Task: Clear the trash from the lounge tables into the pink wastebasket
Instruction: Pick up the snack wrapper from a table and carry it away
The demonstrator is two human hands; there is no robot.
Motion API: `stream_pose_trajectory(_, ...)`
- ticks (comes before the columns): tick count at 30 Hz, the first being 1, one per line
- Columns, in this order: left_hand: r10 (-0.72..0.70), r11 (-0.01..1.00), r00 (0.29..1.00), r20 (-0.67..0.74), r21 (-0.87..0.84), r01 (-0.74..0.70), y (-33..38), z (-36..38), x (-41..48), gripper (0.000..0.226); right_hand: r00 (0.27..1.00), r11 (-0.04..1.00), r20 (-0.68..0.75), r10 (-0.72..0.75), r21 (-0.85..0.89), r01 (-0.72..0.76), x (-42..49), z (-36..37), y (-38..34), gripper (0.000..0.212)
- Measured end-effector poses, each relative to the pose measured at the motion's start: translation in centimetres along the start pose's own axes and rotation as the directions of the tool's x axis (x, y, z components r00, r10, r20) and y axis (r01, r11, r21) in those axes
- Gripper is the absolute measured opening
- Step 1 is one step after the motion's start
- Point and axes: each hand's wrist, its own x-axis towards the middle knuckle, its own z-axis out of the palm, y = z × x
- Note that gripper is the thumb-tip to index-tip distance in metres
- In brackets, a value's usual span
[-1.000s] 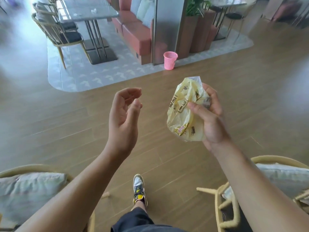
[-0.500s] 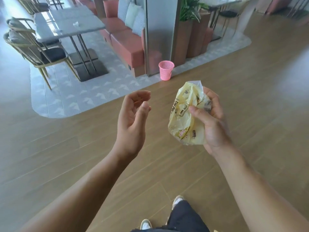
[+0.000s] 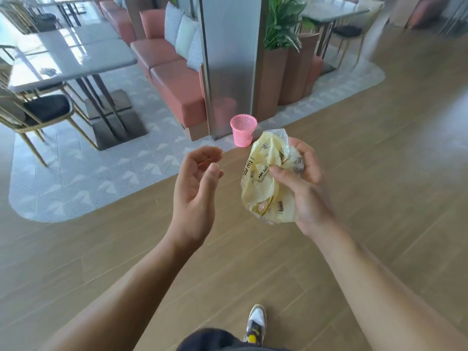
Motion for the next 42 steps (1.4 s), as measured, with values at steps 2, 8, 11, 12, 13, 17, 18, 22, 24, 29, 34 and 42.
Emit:
stream_pose_trajectory(2,-0.009,1.0,1.0,-0.014,-0.004,0.009,-1.5,1.4,4.4,0.031,1.0,1.0,0.009,0.006,-0.021,-0.006,5.1,-0.4,-0.1,0.05)
stream_pose_trajectory(8,-0.015,0.999,0.998,-0.053,-0.032,0.014,-7.0,3.4,16.8,0.031,1.0,0.999,0.004,0.026,-0.038,-0.025,18.9,-0.9,1.9,0.053)
stream_pose_trajectory(11,-0.006,0.999,0.998,-0.066,-0.044,0.003,-10.7,4.0,23.7,0.029,0.999,0.998,0.005,0.032,-0.047,-0.031,26.4,-0.3,3.6,0.056)
stream_pose_trajectory(12,-0.004,0.999,0.997,-0.073,-0.054,0.0,-12.0,4.1,26.2,0.029,1.0,0.998,0.001,0.029,-0.047,-0.029,29.0,0.1,4.3,0.056)
stream_pose_trajectory(13,-0.002,0.998,0.997,-0.08,-0.062,-0.003,-13.3,4.1,28.7,0.029,1.0,0.998,-0.009,0.026,-0.048,-0.026,31.7,0.7,5.0,0.055)
stream_pose_trajectory(17,-0.01,0.998,0.999,-0.046,-0.057,0.007,-17.5,4.1,39.5,0.032,0.998,0.998,-0.06,0.007,-0.065,-0.011,42.6,3.0,7.4,0.051)
stream_pose_trajectory(18,-0.002,0.999,0.999,-0.039,-0.048,0.0,-18.3,4.1,42.3,0.034,0.997,0.997,-0.079,0.002,-0.076,-0.008,45.3,3.5,7.7,0.052)
stream_pose_trajectory(22,0.008,1.0,1.0,-0.002,-0.03,-0.008,-21.0,4.2,52.6,0.04,0.993,0.996,-0.117,-0.013,-0.084,0.003,55.2,4.9,8.2,0.054)
stream_pose_trajectory(24,0.004,0.999,1.0,0.009,-0.038,-0.004,-22.2,4.7,56.9,0.041,0.992,0.995,-0.123,-0.016,-0.104,0.003,59.3,5.1,8.6,0.056)
stream_pose_trajectory(29,-0.005,0.998,1.0,0.01,-0.057,0.005,-26.5,6.5,66.4,0.043,0.988,0.995,-0.152,-0.015,-0.1,0.0,69.7,3.8,10.9,0.061)
stream_pose_trajectory(34,-0.04,0.999,0.999,-0.023,-0.03,0.04,-33.0,10.0,75.8,0.038,0.987,0.993,-0.158,0.011,-0.112,-0.029,81.8,0.9,15.0,0.062)
stream_pose_trajectory(42,-0.131,0.991,0.986,-0.102,0.005,0.132,-42.8,16.7,90.5,0.036,0.986,0.98,-0.158,0.061,-0.176,-0.089,101.5,-3.2,20.0,0.059)
